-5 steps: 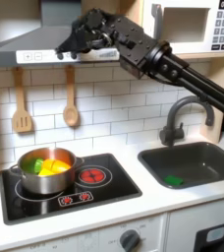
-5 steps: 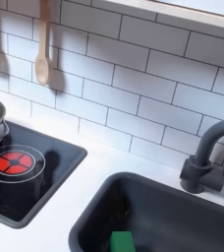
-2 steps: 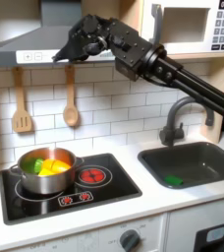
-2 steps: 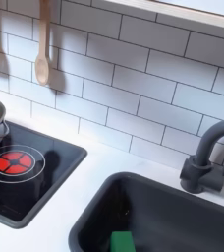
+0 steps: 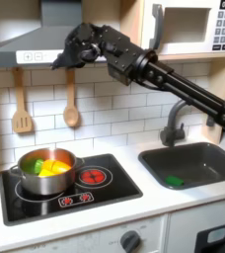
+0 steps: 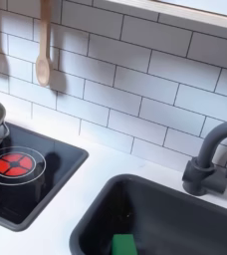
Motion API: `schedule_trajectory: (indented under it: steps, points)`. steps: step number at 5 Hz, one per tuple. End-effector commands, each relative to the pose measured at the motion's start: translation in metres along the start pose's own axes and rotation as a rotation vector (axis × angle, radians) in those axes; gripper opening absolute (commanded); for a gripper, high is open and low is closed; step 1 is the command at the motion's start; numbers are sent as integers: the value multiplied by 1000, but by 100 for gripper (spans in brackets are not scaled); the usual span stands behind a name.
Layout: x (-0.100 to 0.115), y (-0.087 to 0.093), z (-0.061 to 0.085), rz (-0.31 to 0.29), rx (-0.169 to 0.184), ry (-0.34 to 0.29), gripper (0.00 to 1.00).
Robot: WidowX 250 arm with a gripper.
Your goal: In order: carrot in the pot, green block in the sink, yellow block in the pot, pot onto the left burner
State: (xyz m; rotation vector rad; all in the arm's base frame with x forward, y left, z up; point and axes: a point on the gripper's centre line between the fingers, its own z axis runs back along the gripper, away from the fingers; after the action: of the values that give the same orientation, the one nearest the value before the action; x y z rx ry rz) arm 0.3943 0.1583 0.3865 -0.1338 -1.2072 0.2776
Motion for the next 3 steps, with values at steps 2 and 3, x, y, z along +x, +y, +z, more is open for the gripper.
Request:
schedule_trajectory:
  steps: [2, 3]
  points:
    - [-2, -6, 14, 18, 9, 24, 0]
    - [-20, -3, 21, 107, 54, 135, 0]
